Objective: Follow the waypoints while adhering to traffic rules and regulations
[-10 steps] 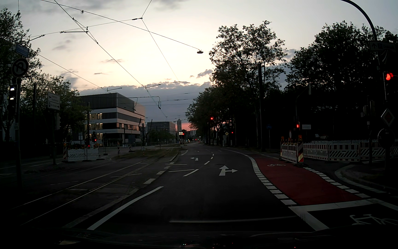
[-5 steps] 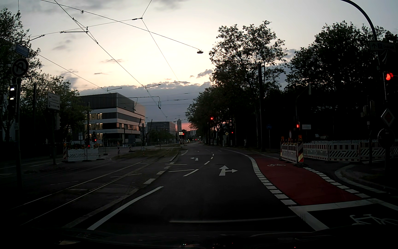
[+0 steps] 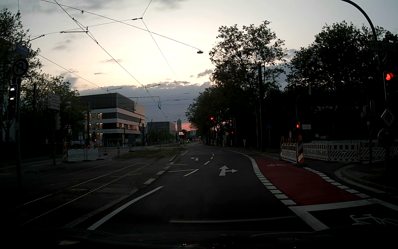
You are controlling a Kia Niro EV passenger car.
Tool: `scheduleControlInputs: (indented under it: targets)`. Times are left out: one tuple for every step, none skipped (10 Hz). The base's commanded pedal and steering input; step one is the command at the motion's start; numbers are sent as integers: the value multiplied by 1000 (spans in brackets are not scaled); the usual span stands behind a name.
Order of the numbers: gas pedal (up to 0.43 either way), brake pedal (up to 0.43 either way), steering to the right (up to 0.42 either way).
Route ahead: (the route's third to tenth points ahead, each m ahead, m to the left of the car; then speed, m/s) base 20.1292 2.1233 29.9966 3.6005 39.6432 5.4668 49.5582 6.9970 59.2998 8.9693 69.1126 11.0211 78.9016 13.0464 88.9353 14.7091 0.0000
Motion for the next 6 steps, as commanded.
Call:
scheduleControlInputs:
  targets:
    - [0, 244, 34]
    - [0, 244, 34]
    - [0, 244, 34]
    - [0, 244, 34]
    - [0, 244, 34]
    - [0, 244, 34]
